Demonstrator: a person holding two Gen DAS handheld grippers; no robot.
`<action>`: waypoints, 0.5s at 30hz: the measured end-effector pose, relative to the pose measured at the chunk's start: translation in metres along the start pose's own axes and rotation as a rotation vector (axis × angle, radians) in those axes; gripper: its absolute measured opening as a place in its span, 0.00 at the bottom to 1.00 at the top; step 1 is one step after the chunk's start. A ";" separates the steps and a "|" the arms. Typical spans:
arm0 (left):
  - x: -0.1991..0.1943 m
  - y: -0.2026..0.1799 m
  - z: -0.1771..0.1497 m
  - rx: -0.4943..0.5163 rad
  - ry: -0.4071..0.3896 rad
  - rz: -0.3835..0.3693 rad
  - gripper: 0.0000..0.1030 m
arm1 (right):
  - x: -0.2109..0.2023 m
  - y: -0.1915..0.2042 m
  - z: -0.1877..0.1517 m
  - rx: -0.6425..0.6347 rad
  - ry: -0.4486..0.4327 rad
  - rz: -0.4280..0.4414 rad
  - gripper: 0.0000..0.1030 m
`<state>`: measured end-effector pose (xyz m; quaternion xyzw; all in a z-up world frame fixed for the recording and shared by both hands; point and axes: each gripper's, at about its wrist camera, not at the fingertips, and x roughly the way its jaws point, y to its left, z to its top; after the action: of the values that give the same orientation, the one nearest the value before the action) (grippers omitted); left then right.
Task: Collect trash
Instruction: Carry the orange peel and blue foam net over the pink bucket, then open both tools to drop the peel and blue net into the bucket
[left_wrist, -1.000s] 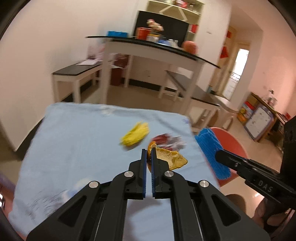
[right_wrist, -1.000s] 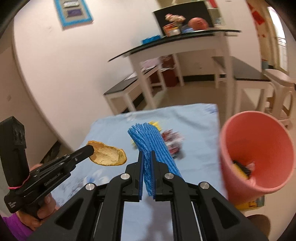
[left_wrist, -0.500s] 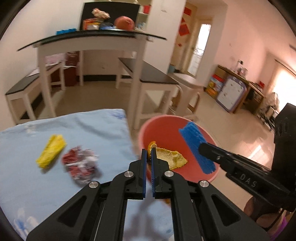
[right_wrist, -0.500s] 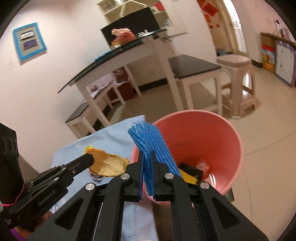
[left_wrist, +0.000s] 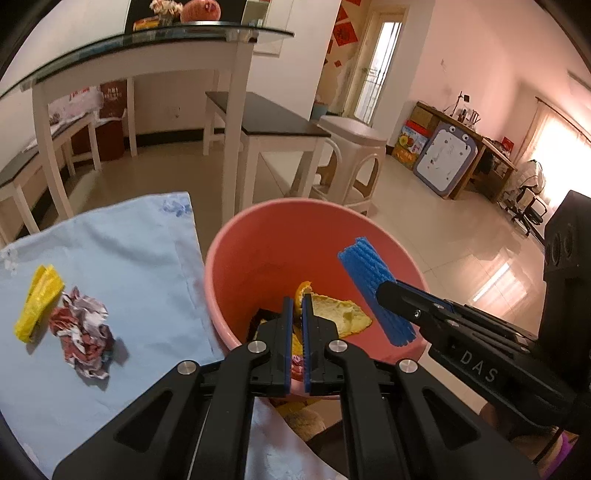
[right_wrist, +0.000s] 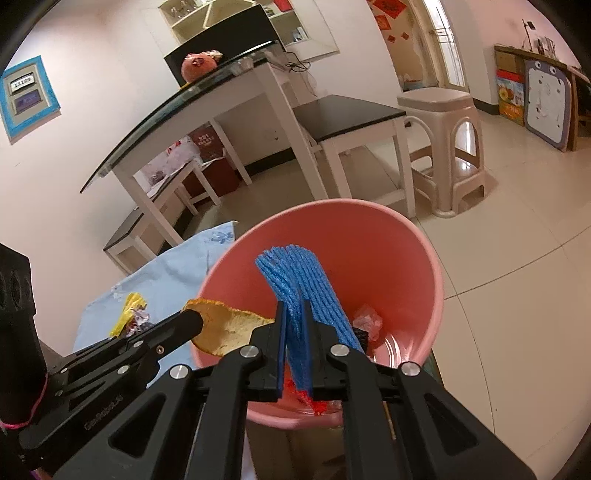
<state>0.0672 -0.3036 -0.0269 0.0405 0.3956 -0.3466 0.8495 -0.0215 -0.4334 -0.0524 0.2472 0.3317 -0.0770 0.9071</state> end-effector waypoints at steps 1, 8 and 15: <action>0.003 0.001 0.000 -0.006 0.013 -0.003 0.07 | 0.001 -0.001 0.000 0.003 0.002 -0.004 0.13; 0.001 0.001 0.001 -0.018 0.016 -0.040 0.35 | 0.000 -0.008 0.000 0.021 0.001 -0.023 0.38; -0.014 -0.002 -0.002 0.000 -0.012 -0.024 0.35 | -0.010 0.001 -0.002 -0.002 -0.010 -0.023 0.41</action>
<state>0.0581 -0.2970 -0.0186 0.0334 0.3910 -0.3571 0.8477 -0.0303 -0.4314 -0.0468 0.2421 0.3303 -0.0883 0.9080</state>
